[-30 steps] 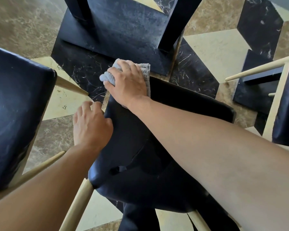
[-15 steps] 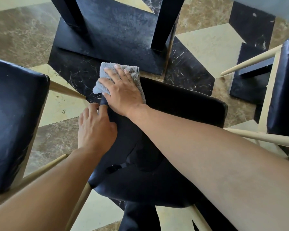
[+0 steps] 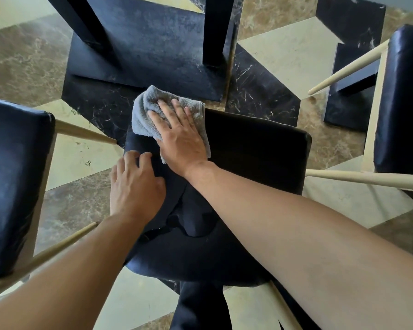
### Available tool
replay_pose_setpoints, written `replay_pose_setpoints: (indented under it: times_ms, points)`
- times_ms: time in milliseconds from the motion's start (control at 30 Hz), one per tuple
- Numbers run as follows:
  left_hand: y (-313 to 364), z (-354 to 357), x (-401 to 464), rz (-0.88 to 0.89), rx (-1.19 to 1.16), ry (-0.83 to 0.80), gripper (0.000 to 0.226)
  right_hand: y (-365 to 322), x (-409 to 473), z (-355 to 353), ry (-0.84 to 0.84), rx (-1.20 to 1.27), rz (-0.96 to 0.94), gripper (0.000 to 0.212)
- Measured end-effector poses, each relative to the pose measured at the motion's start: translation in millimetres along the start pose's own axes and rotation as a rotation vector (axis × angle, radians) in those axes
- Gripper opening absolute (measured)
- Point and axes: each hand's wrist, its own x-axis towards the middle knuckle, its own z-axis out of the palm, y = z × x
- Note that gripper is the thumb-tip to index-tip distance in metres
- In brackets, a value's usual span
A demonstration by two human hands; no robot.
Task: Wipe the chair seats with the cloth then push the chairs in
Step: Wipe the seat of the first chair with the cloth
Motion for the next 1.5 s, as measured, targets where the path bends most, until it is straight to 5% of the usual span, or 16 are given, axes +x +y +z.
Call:
replay_pose_setpoints:
  times_ms: [1033, 1267, 1500]
  points:
    - [188, 38, -21, 0.145, 0.067, -0.010, 0.057, 184, -141, -61, 0.251, 0.108, 0.395, 0.057]
    - [192, 43, -27, 0.137, 0.057, 0.017, 0.055, 209, -166, -65, 0.252, 0.269, 0.383, 0.054]
    - [163, 51, -45, 0.163, 0.113, -0.034, 0.053, 198, -177, -61, 0.387, 0.460, 0.601, 0.054]
